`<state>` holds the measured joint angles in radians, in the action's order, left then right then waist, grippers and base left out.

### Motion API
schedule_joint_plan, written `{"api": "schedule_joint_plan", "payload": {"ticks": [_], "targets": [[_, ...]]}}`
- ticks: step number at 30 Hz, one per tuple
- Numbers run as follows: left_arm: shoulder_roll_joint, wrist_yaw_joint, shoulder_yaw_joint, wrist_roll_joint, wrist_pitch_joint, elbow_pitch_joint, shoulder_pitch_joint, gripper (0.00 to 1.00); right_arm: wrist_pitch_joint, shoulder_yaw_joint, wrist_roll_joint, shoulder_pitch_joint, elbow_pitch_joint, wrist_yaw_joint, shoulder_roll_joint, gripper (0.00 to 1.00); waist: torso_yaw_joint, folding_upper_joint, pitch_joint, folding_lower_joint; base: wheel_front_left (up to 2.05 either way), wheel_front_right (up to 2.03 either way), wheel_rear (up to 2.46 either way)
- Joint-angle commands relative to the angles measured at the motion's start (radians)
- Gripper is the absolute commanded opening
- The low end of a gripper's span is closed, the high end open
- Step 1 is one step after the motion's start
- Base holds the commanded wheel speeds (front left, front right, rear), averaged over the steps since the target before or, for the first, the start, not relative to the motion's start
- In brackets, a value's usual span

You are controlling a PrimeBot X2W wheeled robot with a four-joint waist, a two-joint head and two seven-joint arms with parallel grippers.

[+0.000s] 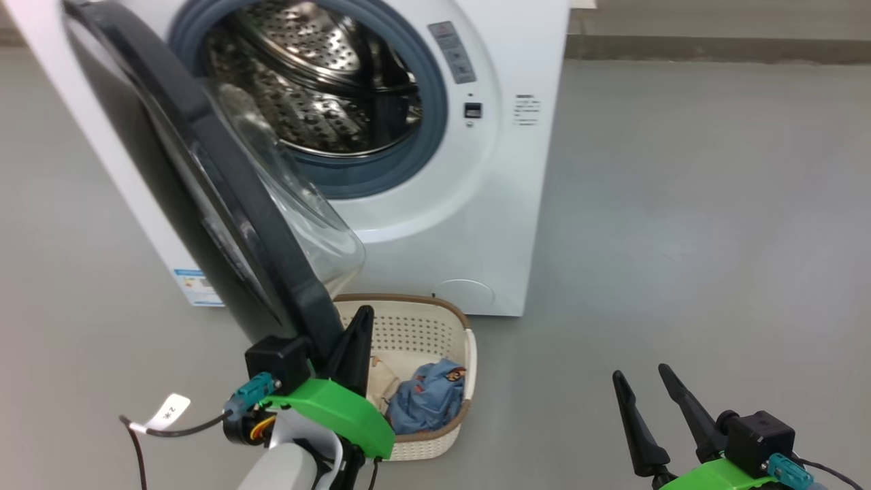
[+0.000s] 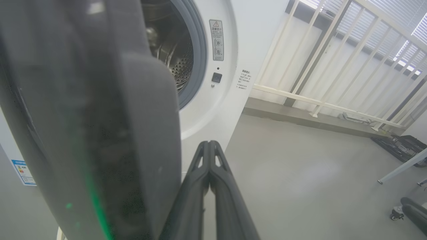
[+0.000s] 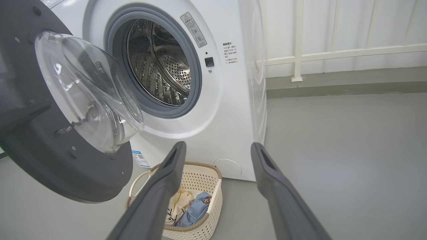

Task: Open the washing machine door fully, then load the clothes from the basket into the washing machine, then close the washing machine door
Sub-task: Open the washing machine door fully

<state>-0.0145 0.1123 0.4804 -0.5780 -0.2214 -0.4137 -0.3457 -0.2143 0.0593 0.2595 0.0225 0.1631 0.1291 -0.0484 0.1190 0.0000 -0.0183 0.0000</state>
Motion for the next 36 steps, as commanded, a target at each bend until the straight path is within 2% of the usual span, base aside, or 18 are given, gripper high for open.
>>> {"api": "schedule_joint_plan", "payload": {"ticks": [1,14,29,36], "targets": [[-0.051,0.011,-0.059,-0.008,-0.01,0.009,-0.014,0.0,-0.008,0.034,0.018,-0.019,-0.02,0.002,-0.002,1.0,0.045,0.0,-0.013,0.0,0.0,0.0,0.0],[-0.066,0.016,-0.041,-0.011,0.003,0.026,0.021,0.0,-0.013,0.055,0.031,-0.012,-0.008,0.002,-0.002,1.0,0.188,0.0,-0.035,0.0,0.0,0.0,0.0],[-0.087,0.032,-0.046,-0.018,0.005,0.046,0.036,0.0,-0.023,0.056,0.045,-0.01,0.007,0.002,-0.002,1.0,0.315,0.0,-0.038,0.0,0.0,0.0,0.0],[-0.107,0.047,-0.077,-0.036,0.0,0.054,0.043,0.0,-0.029,0.065,0.051,-0.016,0.012,0.002,-0.002,1.0,0.354,0.0,-0.032,0.0,0.0,0.0,0.0]]}}
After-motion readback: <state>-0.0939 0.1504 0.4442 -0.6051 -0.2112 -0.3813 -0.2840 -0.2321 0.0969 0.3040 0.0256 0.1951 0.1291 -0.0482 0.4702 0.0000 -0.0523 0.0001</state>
